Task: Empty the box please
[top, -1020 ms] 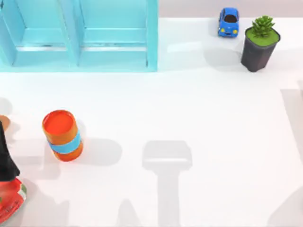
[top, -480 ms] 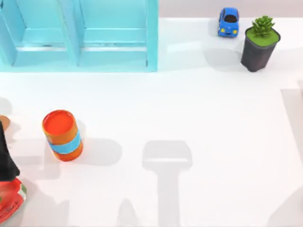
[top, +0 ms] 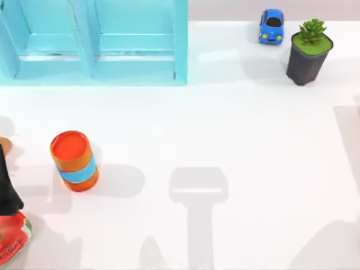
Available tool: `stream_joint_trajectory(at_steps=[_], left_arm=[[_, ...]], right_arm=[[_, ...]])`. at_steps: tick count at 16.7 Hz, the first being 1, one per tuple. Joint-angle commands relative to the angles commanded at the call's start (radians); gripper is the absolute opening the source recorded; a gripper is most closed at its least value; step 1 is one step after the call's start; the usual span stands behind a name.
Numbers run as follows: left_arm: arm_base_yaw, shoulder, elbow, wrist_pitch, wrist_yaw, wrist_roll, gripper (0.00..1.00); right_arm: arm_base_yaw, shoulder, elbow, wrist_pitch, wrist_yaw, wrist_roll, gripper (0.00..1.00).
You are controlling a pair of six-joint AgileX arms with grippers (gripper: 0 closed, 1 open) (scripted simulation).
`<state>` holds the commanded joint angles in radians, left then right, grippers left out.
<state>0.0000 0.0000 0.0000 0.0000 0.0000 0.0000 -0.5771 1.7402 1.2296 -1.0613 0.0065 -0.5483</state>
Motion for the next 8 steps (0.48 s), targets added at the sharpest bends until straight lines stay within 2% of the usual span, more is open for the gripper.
stream_joint_trajectory(at_steps=[5, 8], left_arm=[[0.000, 0.000, 0.000, 0.000, 0.000, 0.000, 1.00], [0.000, 0.000, 0.000, 0.000, 0.000, 0.000, 1.00]], right_arm=[[-0.003, -0.056, 0.189, -0.245, 0.001, 0.000, 0.00], [-0.002, -0.073, 0.234, -0.298, 0.000, 0.000, 0.00]])
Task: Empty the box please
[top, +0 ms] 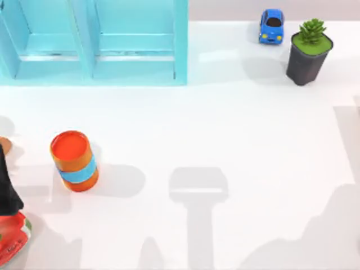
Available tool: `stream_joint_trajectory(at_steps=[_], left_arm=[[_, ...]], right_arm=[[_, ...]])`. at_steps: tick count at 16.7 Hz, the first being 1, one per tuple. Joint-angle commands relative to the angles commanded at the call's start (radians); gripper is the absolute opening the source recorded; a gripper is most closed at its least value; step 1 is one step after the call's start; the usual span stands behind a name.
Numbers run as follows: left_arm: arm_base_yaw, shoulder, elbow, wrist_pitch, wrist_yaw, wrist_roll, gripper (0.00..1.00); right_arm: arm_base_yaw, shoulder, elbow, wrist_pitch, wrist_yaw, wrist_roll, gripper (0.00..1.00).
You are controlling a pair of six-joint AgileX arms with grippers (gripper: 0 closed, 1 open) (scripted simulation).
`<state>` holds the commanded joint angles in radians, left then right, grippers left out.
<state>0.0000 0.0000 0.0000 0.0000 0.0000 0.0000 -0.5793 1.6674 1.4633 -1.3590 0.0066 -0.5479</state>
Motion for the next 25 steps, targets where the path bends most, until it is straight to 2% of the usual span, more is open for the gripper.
stream_joint_trajectory(at_steps=[5, 8, 12, 20, 22, 25], left_arm=[[0.000, 0.000, 0.000, 0.000, 0.000, 0.000, 1.00], [0.000, 0.000, 0.000, 0.000, 0.000, 0.000, 1.00], [0.000, 0.000, 0.000, 0.000, 0.000, 0.000, 1.00], [0.000, 0.000, 0.000, 0.000, 0.000, 0.000, 1.00], [0.000, 0.000, 0.000, 0.000, 0.000, 0.000, 1.00], [0.000, 0.000, 0.000, 0.000, 0.000, 0.000, 1.00]], right_arm=[[0.015, 0.013, 0.004, 0.002, 0.000, 0.014, 0.00], [0.110, 0.075, 0.051, 0.003, 0.000, 0.109, 0.00], [0.372, 0.210, 0.153, 0.017, -0.001, 0.372, 0.00], [1.052, 0.471, 0.341, 0.100, -0.001, 1.058, 0.00], [1.162, 0.510, 0.368, 0.123, -0.002, 1.169, 0.00], [1.248, 0.541, 0.388, 0.146, -0.002, 1.255, 0.00]])
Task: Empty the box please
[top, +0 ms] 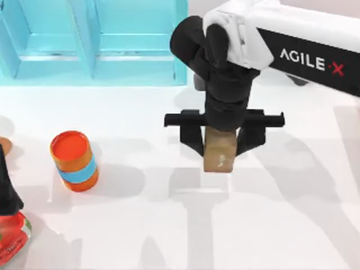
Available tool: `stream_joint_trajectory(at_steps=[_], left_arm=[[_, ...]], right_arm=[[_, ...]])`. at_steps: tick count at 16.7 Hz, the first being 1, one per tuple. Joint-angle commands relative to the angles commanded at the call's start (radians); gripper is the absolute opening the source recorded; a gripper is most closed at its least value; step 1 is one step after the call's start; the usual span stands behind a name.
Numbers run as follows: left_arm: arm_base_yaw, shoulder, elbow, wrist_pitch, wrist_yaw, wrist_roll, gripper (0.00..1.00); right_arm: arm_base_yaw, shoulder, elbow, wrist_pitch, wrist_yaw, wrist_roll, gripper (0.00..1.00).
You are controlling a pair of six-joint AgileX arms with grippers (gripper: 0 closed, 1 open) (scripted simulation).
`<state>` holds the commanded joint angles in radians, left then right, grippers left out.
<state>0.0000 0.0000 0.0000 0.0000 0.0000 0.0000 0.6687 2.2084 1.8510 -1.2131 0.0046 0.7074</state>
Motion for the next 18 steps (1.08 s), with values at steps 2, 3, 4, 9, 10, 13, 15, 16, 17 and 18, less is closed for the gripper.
stream_joint_trajectory(at_steps=[2, 3, 4, 9, 10, 13, 15, 16, 17, 18], left_arm=[[0.000, 0.000, 0.000, 0.000, 0.000, 0.000, 1.00], [0.000, 0.000, 0.000, 0.000, 0.000, 0.000, 1.00], [0.000, 0.000, 0.000, 0.000, 0.000, 0.000, 1.00], [0.000, 0.000, 0.000, 0.000, 0.000, 0.000, 1.00], [0.000, 0.000, 0.000, 0.000, 0.000, 0.000, 1.00], [0.000, 0.000, 0.000, 0.000, 0.000, 0.000, 1.00], [0.000, 0.000, 0.000, 0.000, 0.000, 0.000, 1.00], [0.000, 0.000, 0.000, 0.000, 0.000, 0.000, 1.00], [0.000, 0.000, 0.000, 0.000, 0.000, 0.000, 1.00], [0.000, 0.000, 0.000, 0.000, 0.000, 0.000, 1.00]], right_arm=[[0.007, 0.002, 0.001, 0.002, 0.000, 0.007, 0.00], [0.007, 0.002, 0.001, 0.002, 0.000, 0.007, 0.00], [0.007, 0.002, 0.001, 0.002, 0.000, 0.007, 0.00], [0.008, 0.016, -0.053, 0.070, -0.001, 0.006, 0.00], [0.008, 0.024, -0.074, 0.102, 0.000, 0.007, 0.00], [0.008, 0.040, -0.117, 0.158, 0.000, 0.009, 0.00], [0.008, 0.040, -0.117, 0.159, 0.000, 0.009, 0.00], [0.008, 0.040, -0.117, 0.159, 0.000, 0.009, 0.00], [0.008, 0.040, -0.117, 0.159, 0.000, 0.009, 0.08], [0.008, 0.040, -0.117, 0.159, 0.000, 0.009, 0.15]])
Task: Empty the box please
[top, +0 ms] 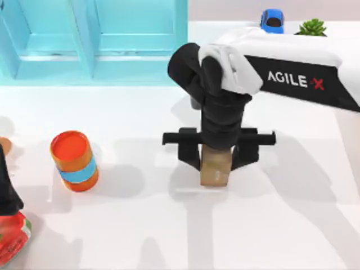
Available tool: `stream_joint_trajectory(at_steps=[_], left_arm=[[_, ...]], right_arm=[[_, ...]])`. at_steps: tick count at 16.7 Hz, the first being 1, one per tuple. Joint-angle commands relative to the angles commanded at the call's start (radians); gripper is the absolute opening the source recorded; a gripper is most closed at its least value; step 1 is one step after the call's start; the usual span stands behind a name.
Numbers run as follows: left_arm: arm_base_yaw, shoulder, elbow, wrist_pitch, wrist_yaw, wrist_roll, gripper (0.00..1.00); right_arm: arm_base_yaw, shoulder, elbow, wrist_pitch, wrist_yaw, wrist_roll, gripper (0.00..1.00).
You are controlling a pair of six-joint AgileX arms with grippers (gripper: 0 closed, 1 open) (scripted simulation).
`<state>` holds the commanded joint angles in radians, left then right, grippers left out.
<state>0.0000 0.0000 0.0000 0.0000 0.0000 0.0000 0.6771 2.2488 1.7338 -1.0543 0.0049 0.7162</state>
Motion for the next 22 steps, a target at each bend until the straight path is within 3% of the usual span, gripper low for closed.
stream_joint_trajectory(at_steps=[11, 22], left_arm=[[0.000, 0.000, 0.000, 0.000, 0.000, 0.000, 1.00], [0.000, 0.000, 0.000, 0.000, 0.000, 0.000, 1.00]], right_arm=[[0.000, 0.000, 0.000, 0.000, 0.000, 0.000, 0.98], [-0.001, -0.001, 0.017, -0.017, 0.000, 0.001, 1.00]])
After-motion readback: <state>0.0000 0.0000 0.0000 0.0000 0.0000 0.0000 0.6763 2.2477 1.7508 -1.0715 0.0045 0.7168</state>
